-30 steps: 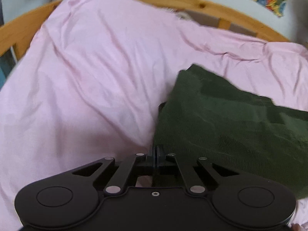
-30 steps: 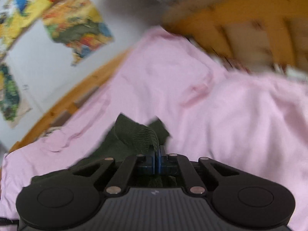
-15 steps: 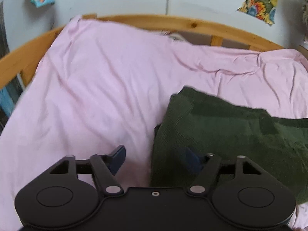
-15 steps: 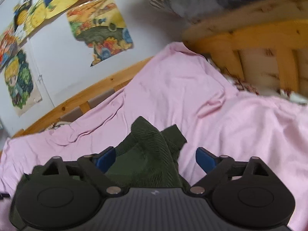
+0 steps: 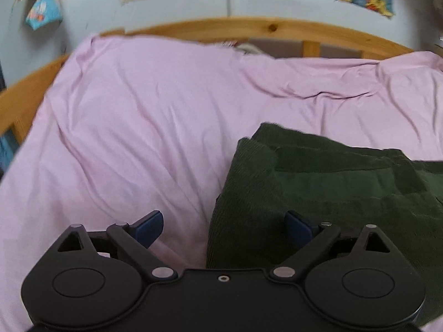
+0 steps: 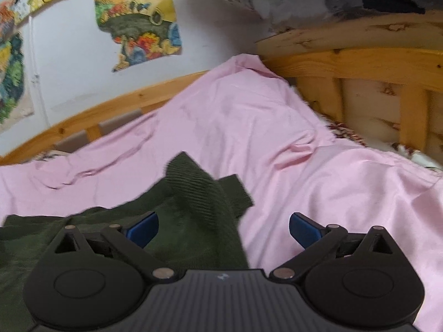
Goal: Fold large clothes
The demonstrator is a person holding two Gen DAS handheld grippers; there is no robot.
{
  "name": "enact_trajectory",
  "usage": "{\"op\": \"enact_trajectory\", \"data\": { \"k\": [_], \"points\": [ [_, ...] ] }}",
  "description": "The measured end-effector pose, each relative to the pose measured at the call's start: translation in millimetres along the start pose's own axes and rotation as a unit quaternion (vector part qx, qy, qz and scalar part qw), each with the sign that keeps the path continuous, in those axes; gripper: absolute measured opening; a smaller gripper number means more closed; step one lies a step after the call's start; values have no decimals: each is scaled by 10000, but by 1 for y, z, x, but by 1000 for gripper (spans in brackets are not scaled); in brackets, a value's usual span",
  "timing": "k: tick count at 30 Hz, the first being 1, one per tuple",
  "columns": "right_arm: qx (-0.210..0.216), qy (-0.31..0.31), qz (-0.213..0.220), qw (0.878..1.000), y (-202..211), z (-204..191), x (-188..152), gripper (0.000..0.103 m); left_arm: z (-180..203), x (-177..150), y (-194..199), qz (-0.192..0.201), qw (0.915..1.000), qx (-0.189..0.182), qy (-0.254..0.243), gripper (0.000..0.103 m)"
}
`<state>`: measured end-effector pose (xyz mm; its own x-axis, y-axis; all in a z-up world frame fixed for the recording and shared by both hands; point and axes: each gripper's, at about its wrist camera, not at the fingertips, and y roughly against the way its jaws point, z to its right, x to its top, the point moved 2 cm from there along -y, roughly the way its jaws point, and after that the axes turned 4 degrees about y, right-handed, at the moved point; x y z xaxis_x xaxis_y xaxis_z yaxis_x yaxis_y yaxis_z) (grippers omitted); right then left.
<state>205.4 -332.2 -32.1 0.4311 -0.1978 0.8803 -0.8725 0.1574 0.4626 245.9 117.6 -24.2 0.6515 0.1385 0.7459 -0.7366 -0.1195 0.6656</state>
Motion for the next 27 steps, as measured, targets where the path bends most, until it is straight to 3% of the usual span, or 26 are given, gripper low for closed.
{"op": "enact_trajectory", "data": {
  "k": [4, 8, 12, 18, 23, 27],
  "points": [
    [-616, 273, -250, 9974, -16, 2, -5, 103, -10, 0, -21, -196, 9994, 66, 289, 95],
    [-721, 413, -349, 9959, -25, 2, -9, 103, -22, -6, -43, -535, 9971, 70, 539, 100],
    [-863, 707, -444, 9928, -28, -4, -14, 103, -21, -8, -47, -554, 9975, 111, 414, 102],
    [-785, 525, -490, 9943, -20, -2, -9, 103, -20, -7, -40, -570, 9972, 122, 471, 102],
    [-776, 1223, 559, 9879, 24, -27, 3, 103, -13, -6, -11, -266, 9984, 57, 487, 102],
    [-339, 1848, 1241, 9743, 58, -59, 1, 103, -6, -15, 24, 4, 9995, 19, 301, 102]
  ]
}}
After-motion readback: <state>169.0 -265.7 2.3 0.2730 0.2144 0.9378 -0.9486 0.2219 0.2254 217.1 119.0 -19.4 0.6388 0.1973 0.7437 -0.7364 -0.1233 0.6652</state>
